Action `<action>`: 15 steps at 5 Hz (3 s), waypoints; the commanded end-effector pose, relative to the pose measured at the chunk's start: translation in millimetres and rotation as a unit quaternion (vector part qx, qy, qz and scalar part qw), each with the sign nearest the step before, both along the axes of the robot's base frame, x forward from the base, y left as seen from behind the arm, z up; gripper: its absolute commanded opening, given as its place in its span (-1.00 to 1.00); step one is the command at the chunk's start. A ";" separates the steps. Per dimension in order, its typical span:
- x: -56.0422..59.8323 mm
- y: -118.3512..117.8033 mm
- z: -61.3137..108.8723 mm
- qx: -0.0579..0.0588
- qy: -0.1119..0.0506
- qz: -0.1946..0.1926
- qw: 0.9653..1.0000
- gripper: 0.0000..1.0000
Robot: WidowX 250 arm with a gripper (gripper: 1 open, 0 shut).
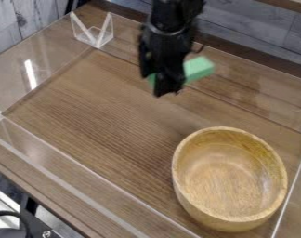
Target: Put green stick into wooden bowl
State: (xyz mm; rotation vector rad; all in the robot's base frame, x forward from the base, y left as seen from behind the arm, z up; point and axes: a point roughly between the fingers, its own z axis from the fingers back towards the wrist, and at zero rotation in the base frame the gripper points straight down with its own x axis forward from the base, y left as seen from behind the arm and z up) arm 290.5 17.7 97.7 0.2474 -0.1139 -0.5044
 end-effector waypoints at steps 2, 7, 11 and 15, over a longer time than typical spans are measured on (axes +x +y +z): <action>-4.6 -77.0 18.4 -0.022 -0.043 -0.059 0.997 -1.00; -42.9 -144.2 -3.2 -0.047 -0.055 -0.151 0.986 -1.00; -49.8 -152.9 5.8 -0.052 -0.074 -0.164 0.982 -1.00; -61.8 -138.1 -8.7 -0.070 -0.037 -0.142 0.987 -1.00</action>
